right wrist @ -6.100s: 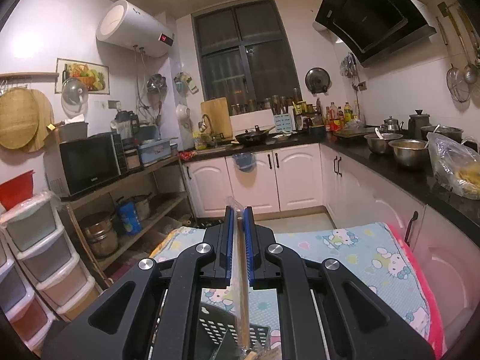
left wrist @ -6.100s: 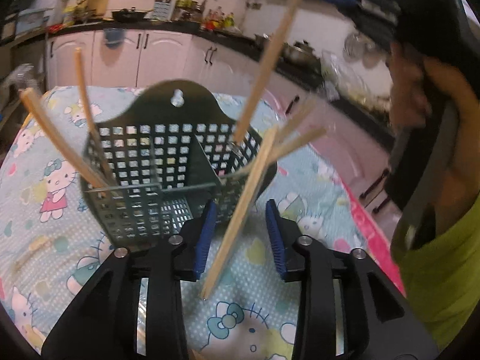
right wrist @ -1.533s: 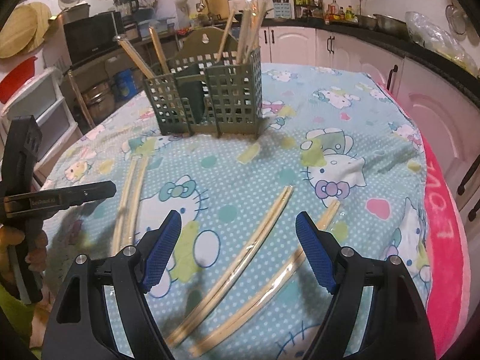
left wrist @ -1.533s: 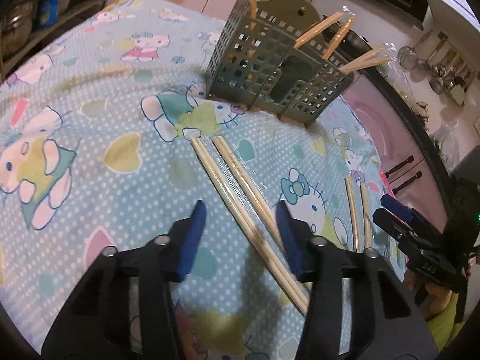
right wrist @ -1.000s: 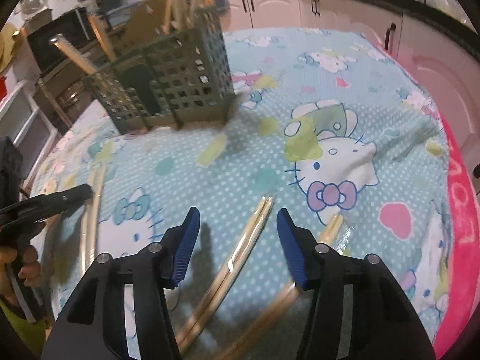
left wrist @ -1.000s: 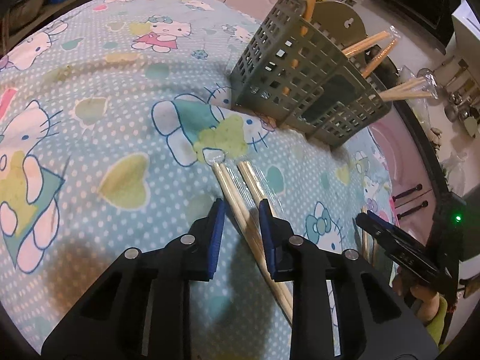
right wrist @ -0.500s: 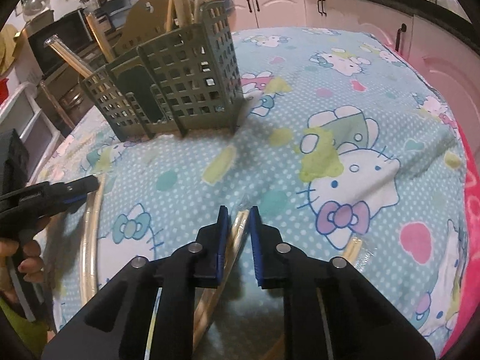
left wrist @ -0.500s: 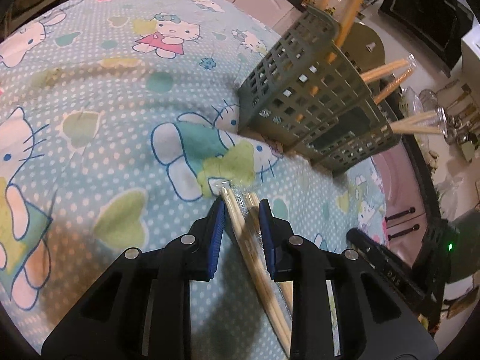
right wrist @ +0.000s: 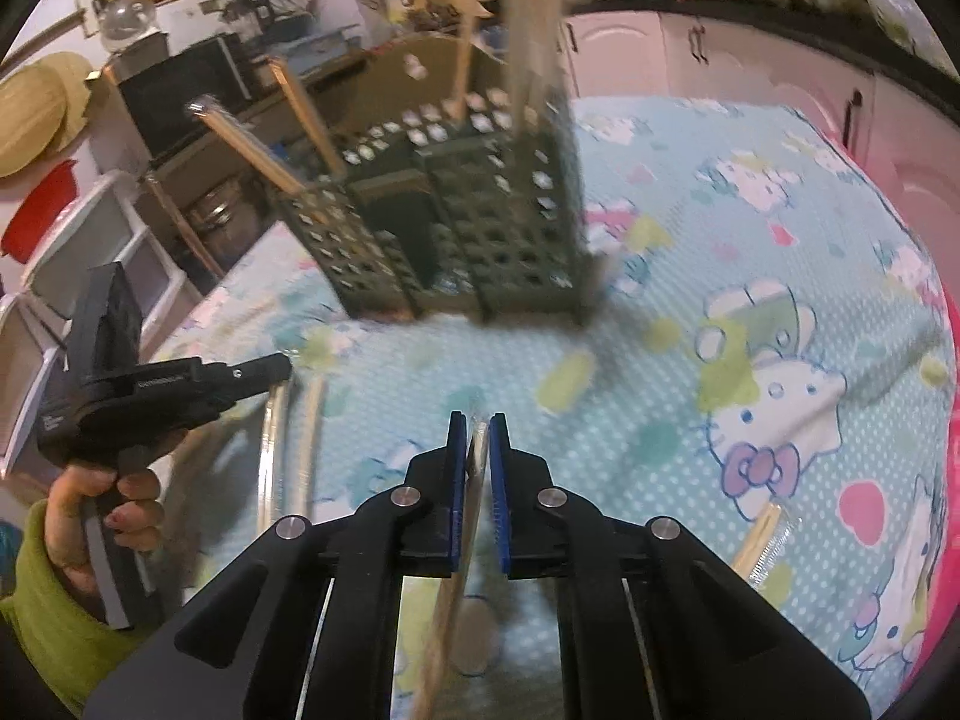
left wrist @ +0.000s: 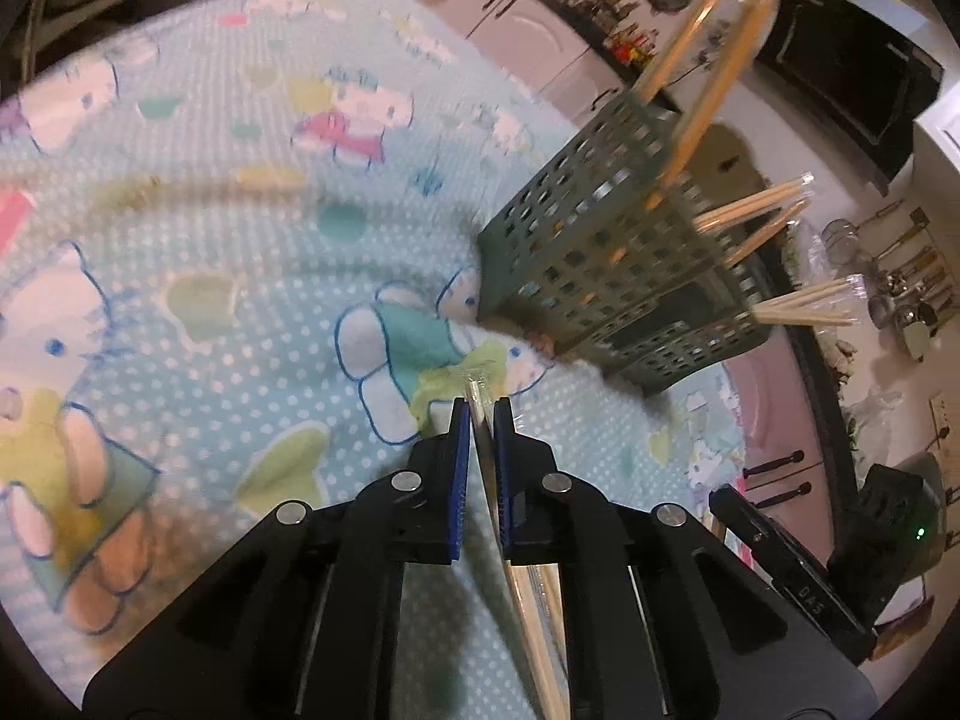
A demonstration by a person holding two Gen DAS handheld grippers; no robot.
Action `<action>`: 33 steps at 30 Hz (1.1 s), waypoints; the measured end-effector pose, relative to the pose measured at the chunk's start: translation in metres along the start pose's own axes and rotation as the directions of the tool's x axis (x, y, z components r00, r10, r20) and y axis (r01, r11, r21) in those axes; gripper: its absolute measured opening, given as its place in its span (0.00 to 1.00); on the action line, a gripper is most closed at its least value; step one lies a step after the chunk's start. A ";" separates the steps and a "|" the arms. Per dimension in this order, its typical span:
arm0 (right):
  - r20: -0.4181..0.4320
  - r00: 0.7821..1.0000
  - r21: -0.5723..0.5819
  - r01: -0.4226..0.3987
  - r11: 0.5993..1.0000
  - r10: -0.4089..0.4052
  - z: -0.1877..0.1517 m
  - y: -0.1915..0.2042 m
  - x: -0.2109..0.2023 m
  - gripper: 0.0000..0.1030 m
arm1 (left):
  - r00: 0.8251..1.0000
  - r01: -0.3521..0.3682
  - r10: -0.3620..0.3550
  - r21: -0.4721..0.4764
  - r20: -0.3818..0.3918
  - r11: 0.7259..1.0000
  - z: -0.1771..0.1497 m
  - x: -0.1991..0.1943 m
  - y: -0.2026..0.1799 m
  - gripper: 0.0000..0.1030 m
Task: Organize utensils
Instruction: 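Lift both held chopsticks and carry them above the green caddy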
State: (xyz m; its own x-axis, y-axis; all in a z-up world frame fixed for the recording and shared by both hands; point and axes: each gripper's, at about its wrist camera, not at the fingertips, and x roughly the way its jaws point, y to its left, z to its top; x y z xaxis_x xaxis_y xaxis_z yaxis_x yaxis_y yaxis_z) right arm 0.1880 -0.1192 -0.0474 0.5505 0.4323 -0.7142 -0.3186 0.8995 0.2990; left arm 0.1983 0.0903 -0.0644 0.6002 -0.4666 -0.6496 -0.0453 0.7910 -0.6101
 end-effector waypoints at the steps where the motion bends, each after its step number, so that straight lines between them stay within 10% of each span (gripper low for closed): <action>1: 0.010 1.000 -0.008 -0.010 1.000 0.010 0.002 0.005 -0.004 0.07 | 1.000 -0.002 0.001 0.015 0.021 1.000 0.001 -0.008 -0.004 0.03; 12: 0.173 0.983 -0.055 -0.055 0.997 0.064 0.025 0.038 -0.053 0.06 | 0.981 0.014 -0.037 0.121 0.192 0.993 0.000 -0.071 -0.040 0.01; 33: 0.413 0.909 -0.053 -0.042 0.998 0.061 0.030 0.038 -0.127 0.06 | 0.951 0.080 -0.150 0.255 0.270 0.964 0.004 -0.104 -0.102 0.01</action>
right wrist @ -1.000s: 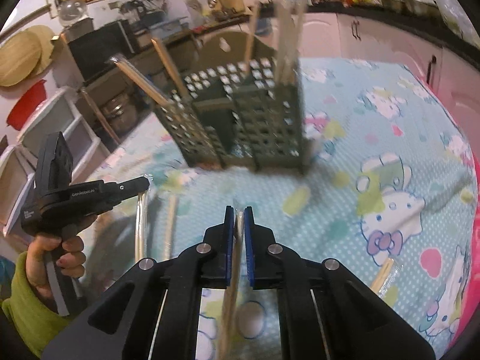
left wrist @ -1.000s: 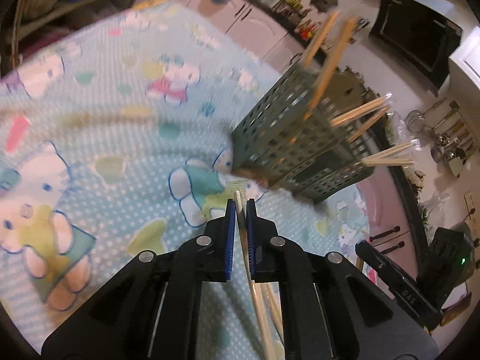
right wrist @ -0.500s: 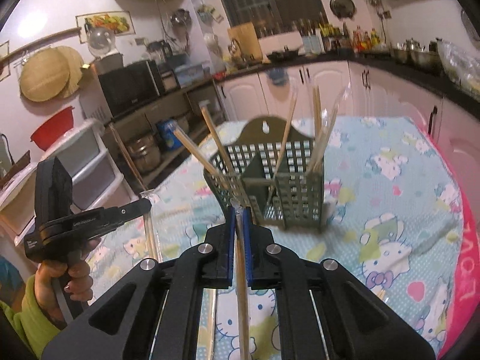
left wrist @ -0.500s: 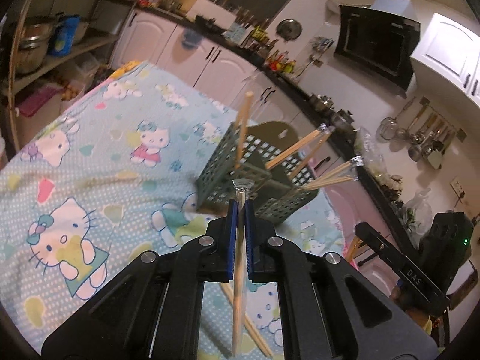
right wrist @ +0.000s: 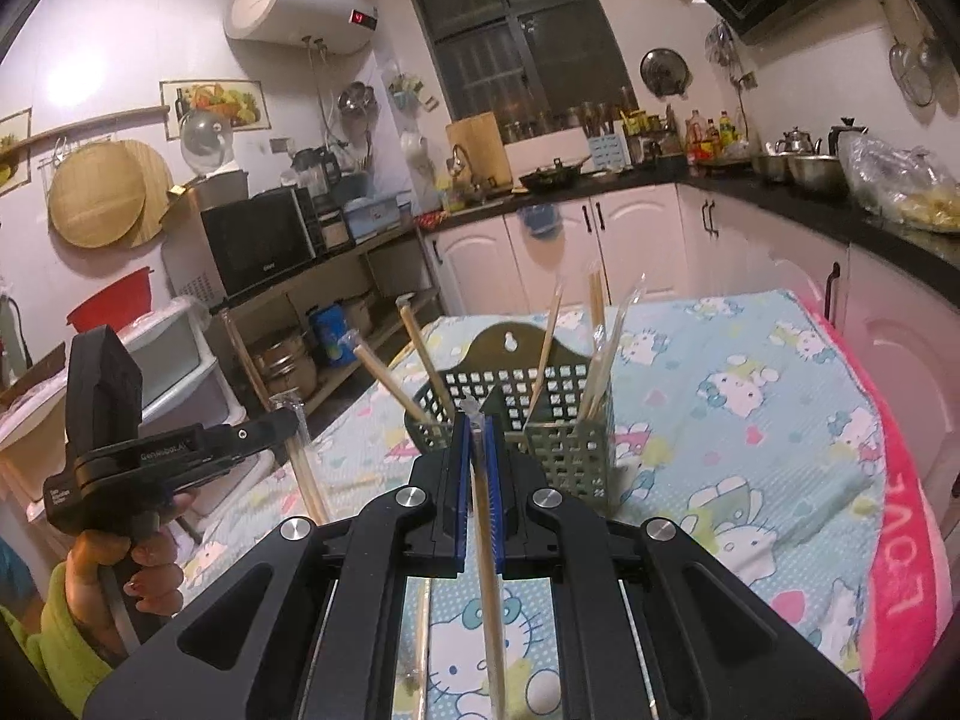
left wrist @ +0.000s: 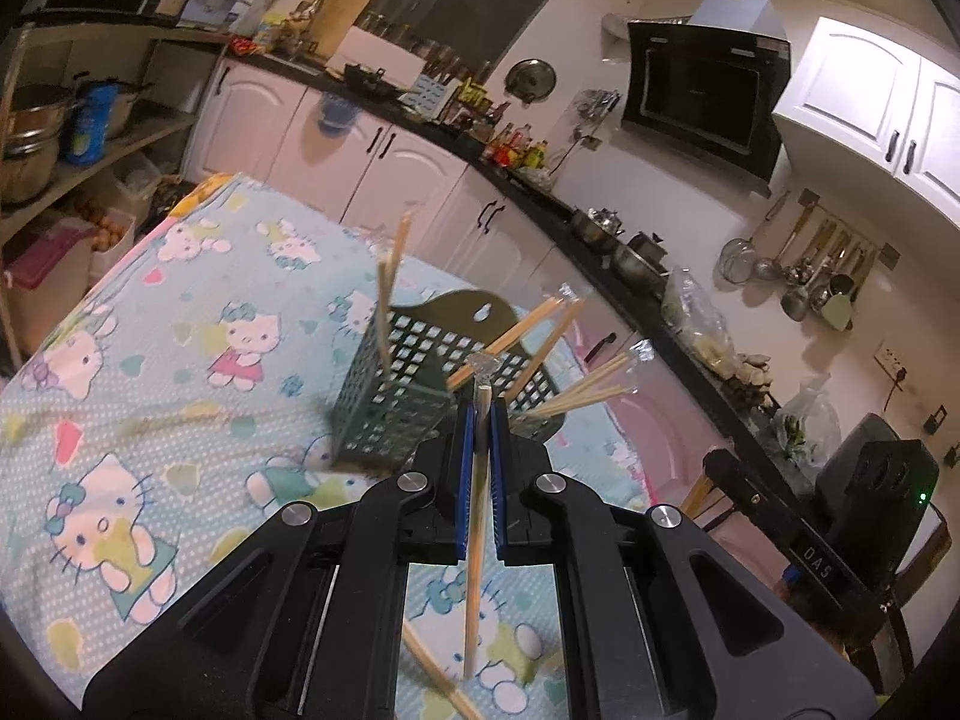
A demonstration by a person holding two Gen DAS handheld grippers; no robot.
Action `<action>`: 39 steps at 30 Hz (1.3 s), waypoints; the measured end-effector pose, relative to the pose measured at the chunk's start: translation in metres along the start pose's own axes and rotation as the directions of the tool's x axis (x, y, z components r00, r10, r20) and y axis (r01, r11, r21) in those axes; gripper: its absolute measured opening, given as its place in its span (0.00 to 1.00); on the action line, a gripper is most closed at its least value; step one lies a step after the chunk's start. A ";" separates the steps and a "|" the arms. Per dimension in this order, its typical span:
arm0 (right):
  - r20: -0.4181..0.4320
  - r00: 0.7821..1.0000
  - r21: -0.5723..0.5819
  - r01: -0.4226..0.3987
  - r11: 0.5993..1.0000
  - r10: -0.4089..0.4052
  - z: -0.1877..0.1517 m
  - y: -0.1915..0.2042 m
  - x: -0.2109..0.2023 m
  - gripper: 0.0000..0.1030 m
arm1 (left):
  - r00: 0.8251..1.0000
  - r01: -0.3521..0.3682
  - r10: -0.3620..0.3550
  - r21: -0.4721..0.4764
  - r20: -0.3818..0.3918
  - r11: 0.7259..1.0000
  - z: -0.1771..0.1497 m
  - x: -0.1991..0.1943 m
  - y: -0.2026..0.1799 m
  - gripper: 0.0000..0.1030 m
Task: Organize utensils
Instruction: 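Lift both held chopsticks and carry them above the green caddy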
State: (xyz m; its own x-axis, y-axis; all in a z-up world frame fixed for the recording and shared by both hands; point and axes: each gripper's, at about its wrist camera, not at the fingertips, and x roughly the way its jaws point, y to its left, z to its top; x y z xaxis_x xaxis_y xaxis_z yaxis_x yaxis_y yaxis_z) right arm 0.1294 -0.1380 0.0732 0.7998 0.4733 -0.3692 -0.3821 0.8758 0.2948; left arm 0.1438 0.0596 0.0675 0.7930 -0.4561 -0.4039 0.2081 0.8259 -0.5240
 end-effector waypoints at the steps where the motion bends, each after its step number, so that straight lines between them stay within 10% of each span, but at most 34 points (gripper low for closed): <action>1: 0.006 1.000 0.000 0.003 1.000 -0.003 0.001 0.000 -0.002 0.06 | 1.000 0.006 -0.006 0.006 0.005 1.000 0.003 0.001 -0.004 0.01; 39: 0.279 0.960 -0.096 0.063 0.993 -0.034 0.135 -0.005 0.028 0.06 | 0.950 -0.084 0.039 0.133 0.309 0.988 0.122 0.043 -0.063 0.01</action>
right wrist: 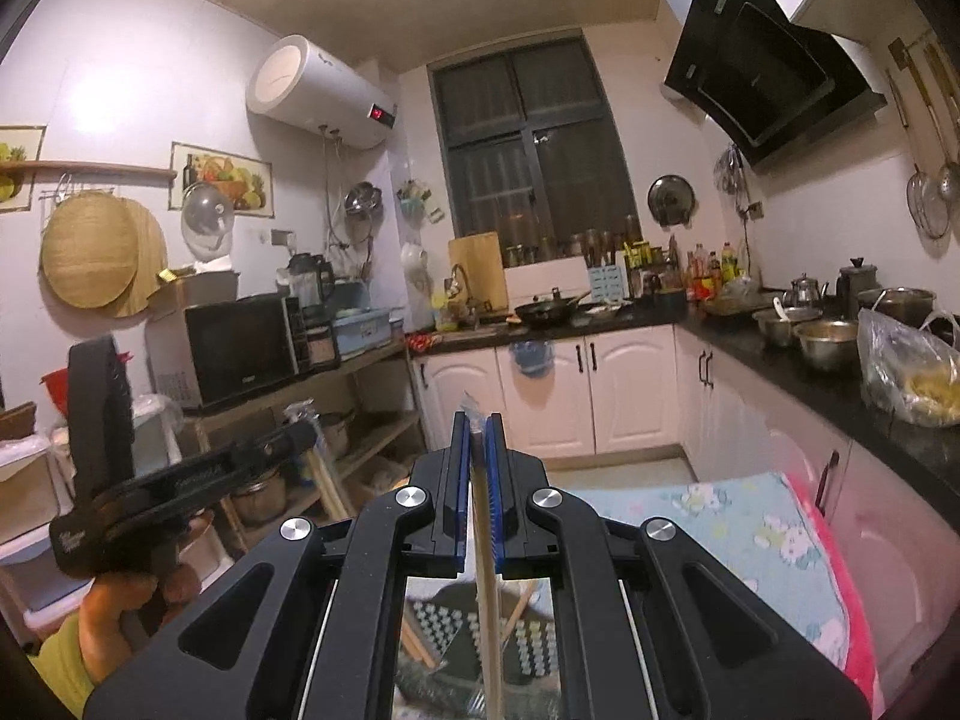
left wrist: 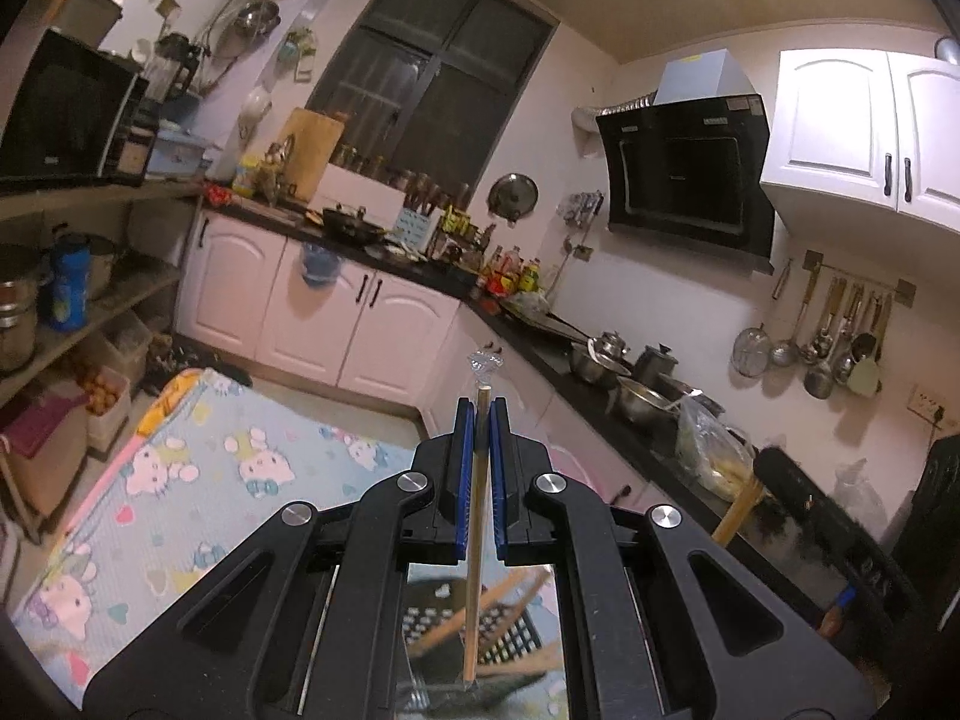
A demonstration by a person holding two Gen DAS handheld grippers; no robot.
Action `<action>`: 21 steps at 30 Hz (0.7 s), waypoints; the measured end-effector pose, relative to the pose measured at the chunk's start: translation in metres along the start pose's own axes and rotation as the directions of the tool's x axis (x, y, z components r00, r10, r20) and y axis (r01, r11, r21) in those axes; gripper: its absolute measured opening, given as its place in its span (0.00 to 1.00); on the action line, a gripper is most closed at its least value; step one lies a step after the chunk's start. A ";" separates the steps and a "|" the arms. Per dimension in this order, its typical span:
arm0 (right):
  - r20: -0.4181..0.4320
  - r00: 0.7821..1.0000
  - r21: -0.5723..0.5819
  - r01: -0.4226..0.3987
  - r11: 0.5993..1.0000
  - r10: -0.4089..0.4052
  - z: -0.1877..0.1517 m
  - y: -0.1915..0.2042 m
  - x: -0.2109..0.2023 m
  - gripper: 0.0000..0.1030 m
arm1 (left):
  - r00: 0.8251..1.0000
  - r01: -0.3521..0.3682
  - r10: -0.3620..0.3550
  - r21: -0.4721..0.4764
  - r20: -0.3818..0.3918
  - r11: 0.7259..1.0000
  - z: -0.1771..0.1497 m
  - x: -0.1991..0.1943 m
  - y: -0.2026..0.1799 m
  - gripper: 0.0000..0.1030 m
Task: Organize utensils
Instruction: 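Lift both held chopsticks and carry them above the green caddy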
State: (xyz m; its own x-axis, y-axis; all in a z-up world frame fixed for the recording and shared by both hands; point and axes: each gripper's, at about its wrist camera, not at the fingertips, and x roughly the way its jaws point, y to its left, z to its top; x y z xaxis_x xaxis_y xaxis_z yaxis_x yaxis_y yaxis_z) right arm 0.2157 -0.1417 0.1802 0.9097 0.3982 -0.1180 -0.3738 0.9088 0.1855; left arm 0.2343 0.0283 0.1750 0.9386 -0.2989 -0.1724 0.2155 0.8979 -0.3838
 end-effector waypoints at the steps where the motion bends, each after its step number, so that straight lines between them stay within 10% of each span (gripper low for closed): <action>1: 0.014 1.000 -0.001 0.011 1.000 -0.011 0.002 -0.002 0.006 0.06 | 1.000 -0.007 0.007 0.017 0.007 1.000 -0.001 0.004 -0.002 0.01; 21: 0.006 0.992 -0.036 0.125 0.991 -0.125 -0.063 -0.029 0.073 0.06 | 0.997 -0.019 0.024 0.067 -0.076 0.998 -0.070 0.048 0.008 0.01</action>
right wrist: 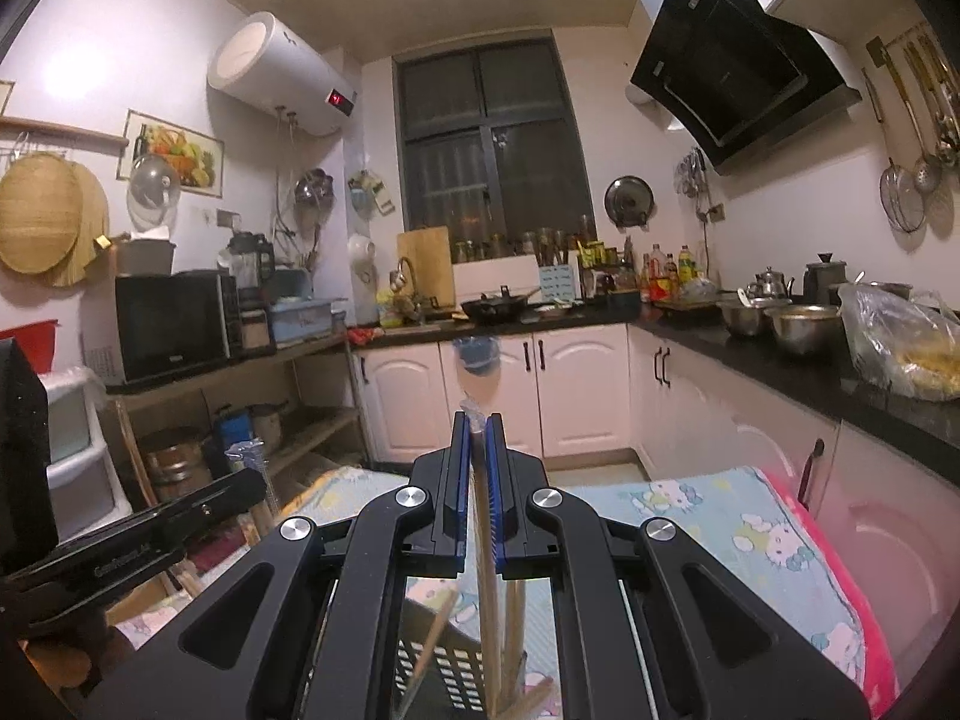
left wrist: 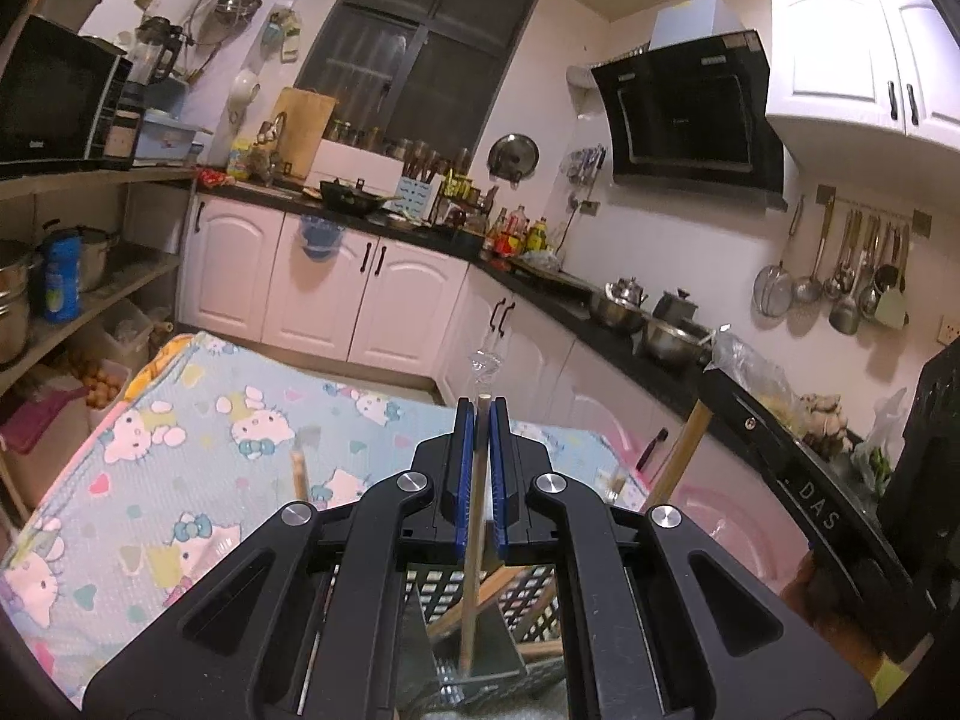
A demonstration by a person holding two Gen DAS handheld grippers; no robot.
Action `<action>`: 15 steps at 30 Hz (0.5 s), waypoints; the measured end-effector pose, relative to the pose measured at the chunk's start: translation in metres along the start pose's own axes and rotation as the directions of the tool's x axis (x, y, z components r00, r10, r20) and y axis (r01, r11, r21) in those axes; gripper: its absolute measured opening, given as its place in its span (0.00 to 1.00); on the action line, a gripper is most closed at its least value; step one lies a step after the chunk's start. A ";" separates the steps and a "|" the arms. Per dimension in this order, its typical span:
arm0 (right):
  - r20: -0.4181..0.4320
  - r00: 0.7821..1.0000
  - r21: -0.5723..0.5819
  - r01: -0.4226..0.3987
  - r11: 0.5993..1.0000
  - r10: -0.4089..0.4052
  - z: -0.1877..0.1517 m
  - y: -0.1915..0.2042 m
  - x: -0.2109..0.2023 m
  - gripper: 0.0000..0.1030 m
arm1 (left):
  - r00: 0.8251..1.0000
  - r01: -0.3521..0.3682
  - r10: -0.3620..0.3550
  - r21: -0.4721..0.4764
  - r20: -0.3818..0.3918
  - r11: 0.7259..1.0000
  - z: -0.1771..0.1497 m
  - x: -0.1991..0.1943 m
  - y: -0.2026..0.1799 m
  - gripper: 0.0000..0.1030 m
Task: Organize utensils
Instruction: 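Lift both held chopsticks and carry them above the green caddy, then open both tools to drop the chopsticks into the caddy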
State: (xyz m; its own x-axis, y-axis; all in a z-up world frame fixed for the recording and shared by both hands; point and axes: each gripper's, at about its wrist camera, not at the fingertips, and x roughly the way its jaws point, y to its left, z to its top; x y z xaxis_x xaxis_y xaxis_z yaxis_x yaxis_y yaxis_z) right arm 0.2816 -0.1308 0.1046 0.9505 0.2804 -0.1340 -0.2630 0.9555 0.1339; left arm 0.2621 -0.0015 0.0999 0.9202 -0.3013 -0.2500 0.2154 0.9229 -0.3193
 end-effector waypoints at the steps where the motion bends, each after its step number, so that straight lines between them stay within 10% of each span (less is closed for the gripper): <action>1: -0.008 1.000 -0.005 0.000 1.000 -0.001 -0.003 0.000 0.001 0.06 | 1.000 -0.004 0.004 0.001 -0.007 1.000 -0.003 0.002 0.001 0.01; 15: -0.106 0.994 0.018 0.011 1.000 -0.009 -0.025 -0.007 -0.015 0.06 | 0.993 -0.024 0.022 -0.014 -0.118 1.000 -0.025 0.008 0.004 0.01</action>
State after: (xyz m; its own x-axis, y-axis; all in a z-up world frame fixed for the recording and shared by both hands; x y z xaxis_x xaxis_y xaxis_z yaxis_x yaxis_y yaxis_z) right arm 0.2649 -0.1390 0.0814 0.9300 0.2797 -0.2384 -0.2491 0.9567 0.1505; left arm 0.2622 -0.0060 0.0732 0.8797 -0.3068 -0.3634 0.1886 0.9265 -0.3256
